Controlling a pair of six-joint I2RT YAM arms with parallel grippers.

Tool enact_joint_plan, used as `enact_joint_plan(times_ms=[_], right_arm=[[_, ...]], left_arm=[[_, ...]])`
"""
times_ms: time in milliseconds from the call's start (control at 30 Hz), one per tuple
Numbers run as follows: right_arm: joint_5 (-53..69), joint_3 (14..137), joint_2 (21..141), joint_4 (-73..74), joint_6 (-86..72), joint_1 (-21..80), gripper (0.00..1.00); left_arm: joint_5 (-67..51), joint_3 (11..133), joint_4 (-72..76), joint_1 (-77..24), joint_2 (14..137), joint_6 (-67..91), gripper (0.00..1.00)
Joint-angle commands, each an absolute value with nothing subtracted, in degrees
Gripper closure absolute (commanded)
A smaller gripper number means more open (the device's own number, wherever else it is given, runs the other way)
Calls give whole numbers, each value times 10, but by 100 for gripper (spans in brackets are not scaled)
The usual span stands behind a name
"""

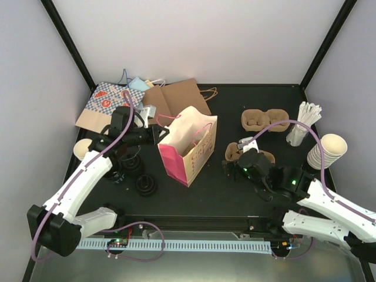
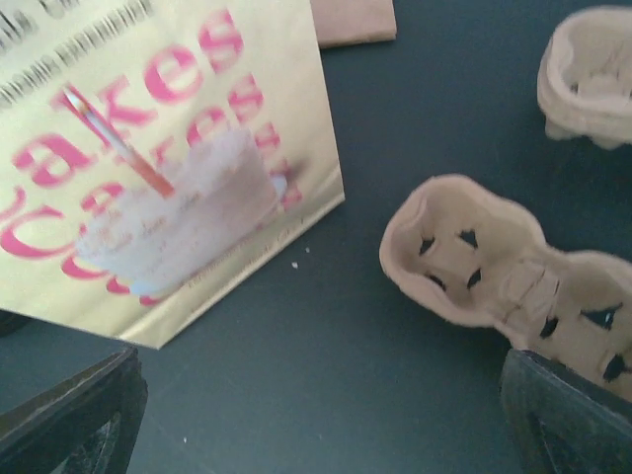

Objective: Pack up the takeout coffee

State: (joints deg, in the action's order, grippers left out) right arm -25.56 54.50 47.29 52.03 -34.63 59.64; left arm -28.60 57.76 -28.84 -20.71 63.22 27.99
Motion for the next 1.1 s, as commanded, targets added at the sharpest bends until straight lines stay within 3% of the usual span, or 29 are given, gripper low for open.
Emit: enact_joint_plan(times_ms=[0,200,267,433,667,1067], right_arm=[[-237,512,472,520,-409,592,0],[-221,492,472,507,-425,593,0],[-219,488,470,510,-430,593,0],[-199,476,469,513,-451,593,0],[-207,505,501,546,-498,593,0],[-259,497,498,520,-471,592,0]], left_arm=[[-287,562,-200,-198,626,328,98],[-265,535,-125,-196,630,381,96],[-260,530,-121,-197,627,384,85],[-265,531,-149,-197,605,371,44],[-247,544,-230,-197,526,340,2],[-18,653,-531,-194,400,274,1]])
